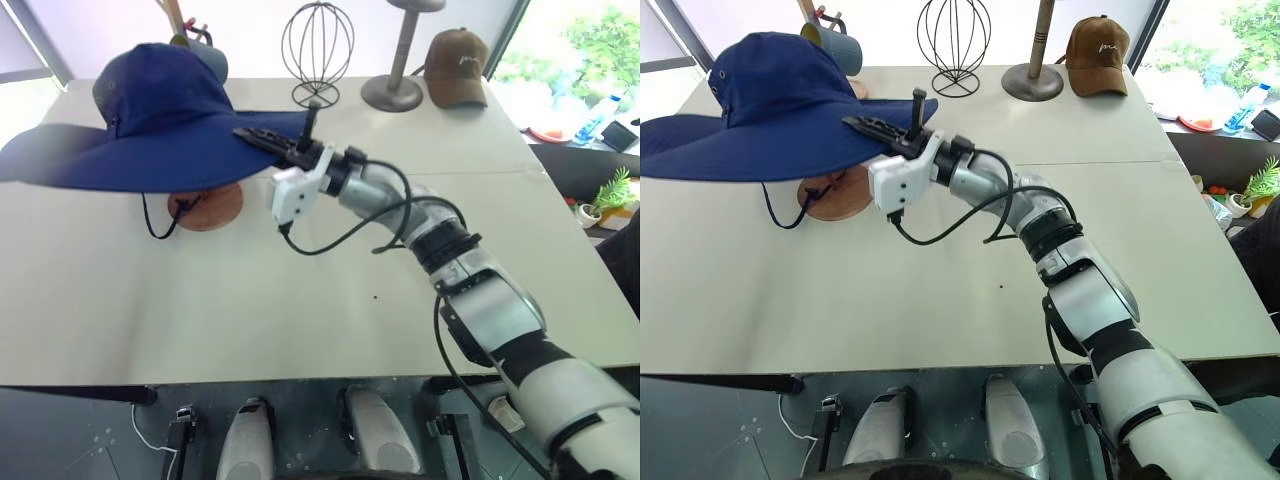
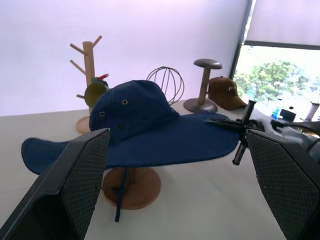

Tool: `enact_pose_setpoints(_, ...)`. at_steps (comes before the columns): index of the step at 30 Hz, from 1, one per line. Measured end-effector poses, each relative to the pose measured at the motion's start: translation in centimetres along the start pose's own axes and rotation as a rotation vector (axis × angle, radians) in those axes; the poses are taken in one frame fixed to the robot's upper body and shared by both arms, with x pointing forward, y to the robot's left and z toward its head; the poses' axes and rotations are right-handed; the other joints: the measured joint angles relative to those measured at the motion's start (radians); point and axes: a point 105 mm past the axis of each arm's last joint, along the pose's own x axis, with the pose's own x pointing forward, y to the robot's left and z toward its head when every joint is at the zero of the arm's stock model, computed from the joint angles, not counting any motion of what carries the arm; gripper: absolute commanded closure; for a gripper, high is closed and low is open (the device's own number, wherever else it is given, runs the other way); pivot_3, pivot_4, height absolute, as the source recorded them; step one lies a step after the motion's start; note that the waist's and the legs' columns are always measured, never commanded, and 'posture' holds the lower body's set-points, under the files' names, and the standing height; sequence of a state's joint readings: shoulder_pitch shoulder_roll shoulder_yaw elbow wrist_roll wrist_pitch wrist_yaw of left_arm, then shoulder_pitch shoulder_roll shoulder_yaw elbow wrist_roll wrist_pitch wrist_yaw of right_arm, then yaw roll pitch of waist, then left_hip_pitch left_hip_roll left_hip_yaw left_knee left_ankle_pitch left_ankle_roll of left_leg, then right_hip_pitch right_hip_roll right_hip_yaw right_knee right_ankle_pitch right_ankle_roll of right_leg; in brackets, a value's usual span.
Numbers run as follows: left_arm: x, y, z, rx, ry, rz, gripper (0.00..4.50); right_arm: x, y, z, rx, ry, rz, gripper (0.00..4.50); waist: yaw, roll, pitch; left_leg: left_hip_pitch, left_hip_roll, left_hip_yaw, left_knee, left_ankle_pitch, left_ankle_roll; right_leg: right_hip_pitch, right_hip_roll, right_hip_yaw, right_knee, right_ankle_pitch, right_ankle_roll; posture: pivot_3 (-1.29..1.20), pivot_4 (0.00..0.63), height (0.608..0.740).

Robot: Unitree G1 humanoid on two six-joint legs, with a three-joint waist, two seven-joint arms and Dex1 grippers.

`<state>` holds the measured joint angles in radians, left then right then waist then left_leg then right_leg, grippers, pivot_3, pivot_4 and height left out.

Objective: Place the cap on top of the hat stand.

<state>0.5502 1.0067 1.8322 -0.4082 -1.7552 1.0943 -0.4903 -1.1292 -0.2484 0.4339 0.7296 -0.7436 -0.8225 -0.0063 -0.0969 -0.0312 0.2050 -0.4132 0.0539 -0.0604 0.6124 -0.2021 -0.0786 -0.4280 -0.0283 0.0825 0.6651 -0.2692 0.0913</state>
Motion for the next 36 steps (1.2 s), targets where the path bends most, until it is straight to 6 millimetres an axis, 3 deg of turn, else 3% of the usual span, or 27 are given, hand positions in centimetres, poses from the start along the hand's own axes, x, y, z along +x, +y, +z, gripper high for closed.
enact_pose_setpoints(8,-0.6,1.1,-0.2,-0.02,0.018,0.058,0.0,-0.4,4.3,2.2,-0.174,-0.073,0.041,4.48,-0.002,-0.002,-0.001,0.002,0.0,0.0,-0.001,0.0,0.0,0.002,0.0,0.0,0.0,0.0,-0.001,0.0,0.15,0.74)
enact_pose_setpoints(14,-1.3,2.9,-0.7,-0.041,0.021,0.117,0.0,-0.7,5.7,2.2,-0.204,-0.063,0.068,4.48,-0.001,-0.003,-0.002,0.003,0.0,0.0,0.0,0.0,0.0,0.003,0.0,0.0,0.0,-0.001,-0.001,0.0,0.15,0.74)
enact_pose_setpoints(21,-0.8,3.4,-1.5,-0.043,0.049,0.106,0.0,-1.2,6.6,1.7,-0.214,-0.043,0.129,4.48,0.0,-0.004,-0.002,0.003,0.0,0.0,0.0,0.0,0.0,0.003,0.0,0.0,0.0,-0.001,-0.001,0.0,0.15,0.74)
enact_pose_setpoints(24,-0.7,3.6,-1.6,-0.043,0.04,0.105,0.0,-1.7,6.9,1.1,-0.217,-0.022,0.162,3.6,-0.001,-0.004,-0.002,0.003,0.0,0.0,-0.001,0.0,0.0,0.003,0.0,0.0,0.0,-0.001,-0.001,0.0,0.15,0.74)
enact_pose_setpoints(31,-0.2,3.8,-2.2,-0.057,0.042,0.089,0.0,-1.8,6.6,1.0,-0.182,-0.013,0.182,0.02,-0.001,-0.004,-0.002,0.003,0.0,0.0,-0.001,0.0,0.0,0.003,0.0,0.0,0.0,-0.001,-0.001,0.0,0.15,0.74)
enact_pose_setpoints(36,-0.1,3.9,-2.2,-0.051,0.035,0.087,0.0,-2.0,6.0,1.4,-0.2,-0.037,0.177,0.02,0.0,-0.004,-0.002,0.003,0.0,0.0,-0.001,0.0,0.0,0.003,0.0,0.0,-0.001,-0.001,-0.001,0.0,0.15,0.74)
